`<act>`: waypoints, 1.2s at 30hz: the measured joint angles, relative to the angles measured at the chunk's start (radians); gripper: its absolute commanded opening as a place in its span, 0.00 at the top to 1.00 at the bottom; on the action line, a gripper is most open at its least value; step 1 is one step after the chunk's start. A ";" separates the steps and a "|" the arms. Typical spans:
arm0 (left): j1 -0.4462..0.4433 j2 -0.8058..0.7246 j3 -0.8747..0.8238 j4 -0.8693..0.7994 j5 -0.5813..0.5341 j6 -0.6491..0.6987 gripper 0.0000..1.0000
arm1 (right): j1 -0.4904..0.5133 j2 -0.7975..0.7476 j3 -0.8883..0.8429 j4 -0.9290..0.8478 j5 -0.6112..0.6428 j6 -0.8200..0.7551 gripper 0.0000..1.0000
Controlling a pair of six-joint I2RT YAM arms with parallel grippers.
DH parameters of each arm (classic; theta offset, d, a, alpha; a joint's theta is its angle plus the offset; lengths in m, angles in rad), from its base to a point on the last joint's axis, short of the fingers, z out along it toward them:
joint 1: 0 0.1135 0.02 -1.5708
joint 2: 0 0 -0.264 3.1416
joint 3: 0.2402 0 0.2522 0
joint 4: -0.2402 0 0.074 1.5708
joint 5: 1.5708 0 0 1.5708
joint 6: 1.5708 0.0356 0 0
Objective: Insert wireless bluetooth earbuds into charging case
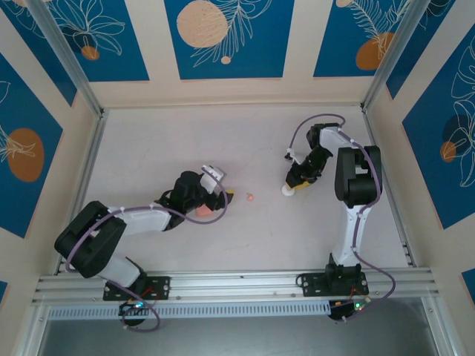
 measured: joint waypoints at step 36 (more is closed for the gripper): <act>-0.011 -0.102 0.581 -1.188 -0.084 -0.630 0.35 | 0.090 -0.715 -0.660 0.920 -0.324 0.563 0.49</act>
